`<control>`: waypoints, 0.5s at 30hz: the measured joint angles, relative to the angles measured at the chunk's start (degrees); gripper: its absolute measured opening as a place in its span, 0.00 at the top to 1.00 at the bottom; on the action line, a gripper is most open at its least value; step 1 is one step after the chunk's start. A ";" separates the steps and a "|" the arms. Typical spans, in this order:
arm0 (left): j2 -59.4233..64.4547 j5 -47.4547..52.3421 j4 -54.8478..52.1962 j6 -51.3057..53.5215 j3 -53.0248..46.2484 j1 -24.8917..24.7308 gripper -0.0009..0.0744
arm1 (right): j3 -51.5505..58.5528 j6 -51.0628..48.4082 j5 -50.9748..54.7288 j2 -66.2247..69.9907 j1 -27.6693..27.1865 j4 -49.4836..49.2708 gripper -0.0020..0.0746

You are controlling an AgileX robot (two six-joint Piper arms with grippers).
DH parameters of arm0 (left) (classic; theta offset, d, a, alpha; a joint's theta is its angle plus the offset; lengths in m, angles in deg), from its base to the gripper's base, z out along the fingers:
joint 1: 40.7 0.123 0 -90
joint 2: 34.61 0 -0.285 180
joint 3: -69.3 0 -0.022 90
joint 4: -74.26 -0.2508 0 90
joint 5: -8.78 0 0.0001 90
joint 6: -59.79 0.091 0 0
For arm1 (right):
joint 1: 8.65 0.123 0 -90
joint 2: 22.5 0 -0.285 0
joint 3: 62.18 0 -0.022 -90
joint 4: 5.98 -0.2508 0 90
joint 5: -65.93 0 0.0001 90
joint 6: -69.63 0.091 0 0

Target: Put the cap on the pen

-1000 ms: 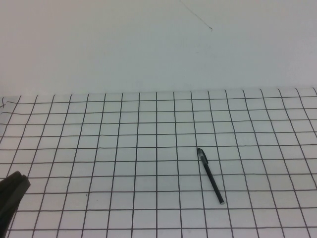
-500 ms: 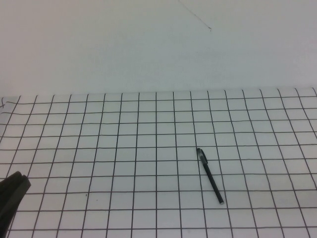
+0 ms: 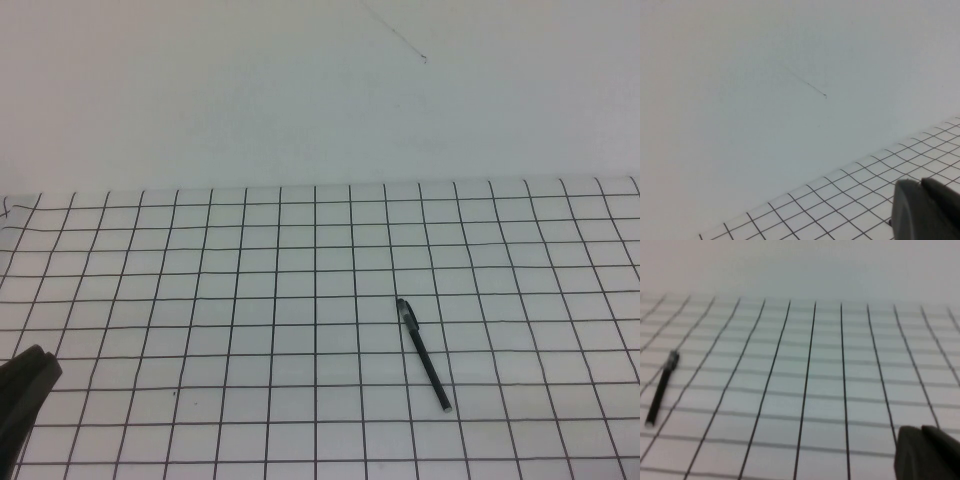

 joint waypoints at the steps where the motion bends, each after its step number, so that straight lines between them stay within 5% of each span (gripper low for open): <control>1: 0.00 0.00 0.00 0.00 0.00 0.00 0.99 | 0.00 -0.38 -0.27 0.00 0.00 0.00 0.98; 15: 0.00 0.00 0.00 0.00 0.00 0.00 0.99 | 0.00 -5.66 -0.39 0.00 0.00 -0.14 0.98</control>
